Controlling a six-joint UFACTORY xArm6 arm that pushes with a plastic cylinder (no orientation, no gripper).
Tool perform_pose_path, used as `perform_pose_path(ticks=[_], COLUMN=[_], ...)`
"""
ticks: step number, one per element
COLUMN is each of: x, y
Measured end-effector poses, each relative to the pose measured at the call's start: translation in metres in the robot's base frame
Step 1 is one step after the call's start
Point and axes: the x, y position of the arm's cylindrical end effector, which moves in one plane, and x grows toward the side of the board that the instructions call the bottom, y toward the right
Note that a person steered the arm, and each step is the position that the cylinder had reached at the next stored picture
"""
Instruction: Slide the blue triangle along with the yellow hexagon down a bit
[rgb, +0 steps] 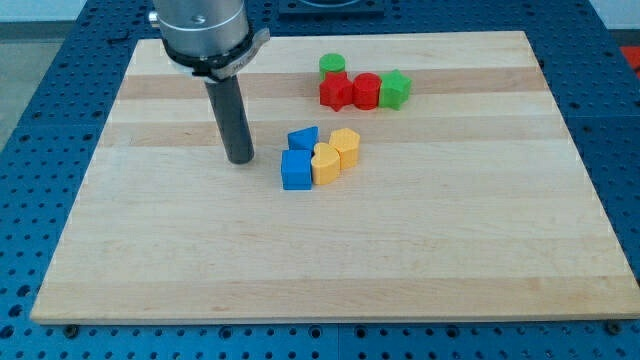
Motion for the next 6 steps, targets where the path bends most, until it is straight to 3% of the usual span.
perform_pose_path(ticks=[6], x=[-0.044], y=[0.11])
